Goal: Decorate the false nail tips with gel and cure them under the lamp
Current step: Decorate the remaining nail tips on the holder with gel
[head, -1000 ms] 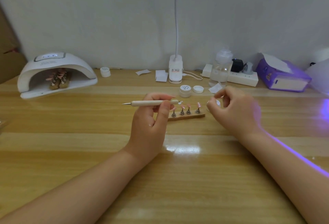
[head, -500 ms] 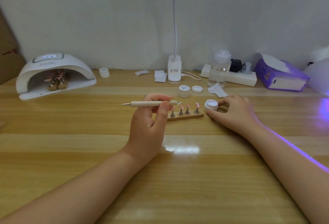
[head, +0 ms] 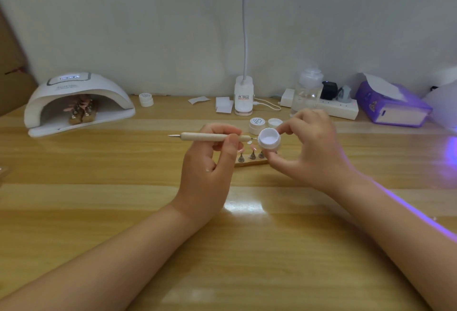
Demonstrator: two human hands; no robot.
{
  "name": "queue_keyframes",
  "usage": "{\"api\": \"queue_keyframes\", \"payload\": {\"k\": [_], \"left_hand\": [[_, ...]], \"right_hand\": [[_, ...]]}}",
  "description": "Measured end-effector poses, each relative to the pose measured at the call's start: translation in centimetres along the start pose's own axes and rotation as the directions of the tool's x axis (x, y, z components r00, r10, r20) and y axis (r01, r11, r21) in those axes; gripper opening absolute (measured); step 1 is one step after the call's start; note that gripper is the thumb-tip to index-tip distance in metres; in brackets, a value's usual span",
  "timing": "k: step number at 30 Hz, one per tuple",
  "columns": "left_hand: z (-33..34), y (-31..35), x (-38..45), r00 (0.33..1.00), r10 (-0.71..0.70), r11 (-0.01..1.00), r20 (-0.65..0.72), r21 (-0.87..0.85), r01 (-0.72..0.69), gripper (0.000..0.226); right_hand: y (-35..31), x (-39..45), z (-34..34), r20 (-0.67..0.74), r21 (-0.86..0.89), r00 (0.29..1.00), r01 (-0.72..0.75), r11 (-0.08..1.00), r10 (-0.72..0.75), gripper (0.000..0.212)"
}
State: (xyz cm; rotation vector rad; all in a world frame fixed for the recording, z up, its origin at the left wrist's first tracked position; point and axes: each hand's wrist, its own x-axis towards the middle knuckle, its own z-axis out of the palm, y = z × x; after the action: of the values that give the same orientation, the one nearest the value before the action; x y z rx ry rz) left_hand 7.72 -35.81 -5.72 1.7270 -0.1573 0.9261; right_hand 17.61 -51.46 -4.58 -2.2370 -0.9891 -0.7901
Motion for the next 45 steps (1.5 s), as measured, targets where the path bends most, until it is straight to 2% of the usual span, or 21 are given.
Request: {"api": "queue_keyframes", "payload": {"k": [7,24,29,34,39,43,45], "left_hand": [[0.2,0.1,-0.2,0.999,-0.028,0.995,0.021,0.092,0.026,0.012],[0.4,0.0,-0.3,0.998,-0.036,0.988,0.045,0.150,0.029,0.011],[0.4,0.1,-0.3,0.999,-0.044,0.988,0.026,0.147,0.040,0.011],[0.3,0.8,0.0,0.998,-0.038,0.996,-0.059,0.081,0.043,0.010],[0.2,1.3,0.8,0.968,-0.193,0.977,-0.158,-0.124,0.174,0.014],[-0.1,0.8,1.6,0.886,-0.427,0.877,-0.181,-0.323,0.356,0.021],[-0.2,0.5,1.8,0.849,-0.497,0.829,-0.177,-0.384,0.405,0.024]], "right_hand": [[-1.4,-0.3,0.1,0.007,-0.099,0.993,0.115,0.988,-0.115,0.034],[-1.7,-0.4,0.3,0.003,-0.096,0.989,0.146,0.985,-0.146,0.033],[-1.7,-0.4,0.2,0.007,-0.102,0.989,0.150,0.983,-0.150,0.032],[-1.6,-0.4,0.4,0.022,-0.093,0.991,0.131,0.987,-0.129,0.033],[-1.7,-0.4,0.5,0.015,-0.084,0.992,0.129,0.988,-0.129,0.033],[-1.7,-0.4,0.5,0.008,-0.083,0.992,0.129,0.988,-0.129,0.034],[-1.7,-0.4,0.4,0.011,-0.083,0.991,0.132,0.988,-0.132,0.034]]}}
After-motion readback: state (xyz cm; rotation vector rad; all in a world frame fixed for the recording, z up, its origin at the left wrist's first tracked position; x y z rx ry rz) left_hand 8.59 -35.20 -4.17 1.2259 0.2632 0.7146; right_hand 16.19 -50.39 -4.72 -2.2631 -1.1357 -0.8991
